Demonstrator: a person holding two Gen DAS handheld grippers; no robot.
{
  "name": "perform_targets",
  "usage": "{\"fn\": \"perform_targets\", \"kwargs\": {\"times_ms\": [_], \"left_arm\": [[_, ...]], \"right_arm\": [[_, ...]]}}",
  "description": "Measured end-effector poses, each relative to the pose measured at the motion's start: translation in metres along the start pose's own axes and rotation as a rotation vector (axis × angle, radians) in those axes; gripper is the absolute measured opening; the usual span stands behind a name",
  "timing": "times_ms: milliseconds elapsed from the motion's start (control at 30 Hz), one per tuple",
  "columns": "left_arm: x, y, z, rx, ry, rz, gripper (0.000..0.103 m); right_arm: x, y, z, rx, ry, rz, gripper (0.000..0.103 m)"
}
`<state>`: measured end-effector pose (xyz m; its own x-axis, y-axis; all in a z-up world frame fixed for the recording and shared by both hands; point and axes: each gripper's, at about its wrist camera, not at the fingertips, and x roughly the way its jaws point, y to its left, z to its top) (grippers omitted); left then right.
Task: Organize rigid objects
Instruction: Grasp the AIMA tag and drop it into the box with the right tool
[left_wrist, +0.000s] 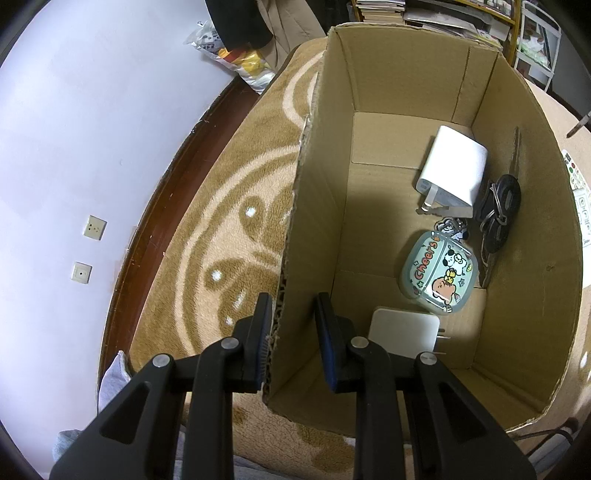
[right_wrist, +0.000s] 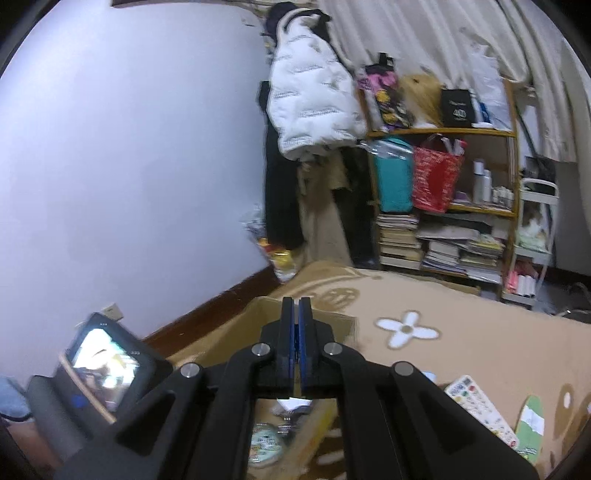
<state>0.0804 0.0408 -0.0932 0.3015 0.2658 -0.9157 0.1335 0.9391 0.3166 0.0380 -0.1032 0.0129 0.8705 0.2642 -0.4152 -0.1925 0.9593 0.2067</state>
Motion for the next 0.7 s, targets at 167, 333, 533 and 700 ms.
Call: {"fn": "perform_targets", "kwargs": {"times_ms": [167,333,533,700], "left_arm": [[0.0,0.0,0.0,0.0,0.0,-0.002,0.023],[0.0,0.0,0.001,0.0,0.003,0.0,0.024],[0.001,-0.001,0.001,0.002,0.002,0.001,0.024],[0.003,0.0,0.0,-0.002,0.0,-0.004,0.024]], "right_arm": [[0.014,0.016,-0.012,-0.026,0.049,0.062,0.003],[0.03,0.018,-0.031,-0.017,0.114,0.056,0.003],[0.044,0.006,-0.045,0.004,0.174,0.014,0.003],[0.041,-0.004,-0.042,0.008,0.163,-0.018,0.004]]}}
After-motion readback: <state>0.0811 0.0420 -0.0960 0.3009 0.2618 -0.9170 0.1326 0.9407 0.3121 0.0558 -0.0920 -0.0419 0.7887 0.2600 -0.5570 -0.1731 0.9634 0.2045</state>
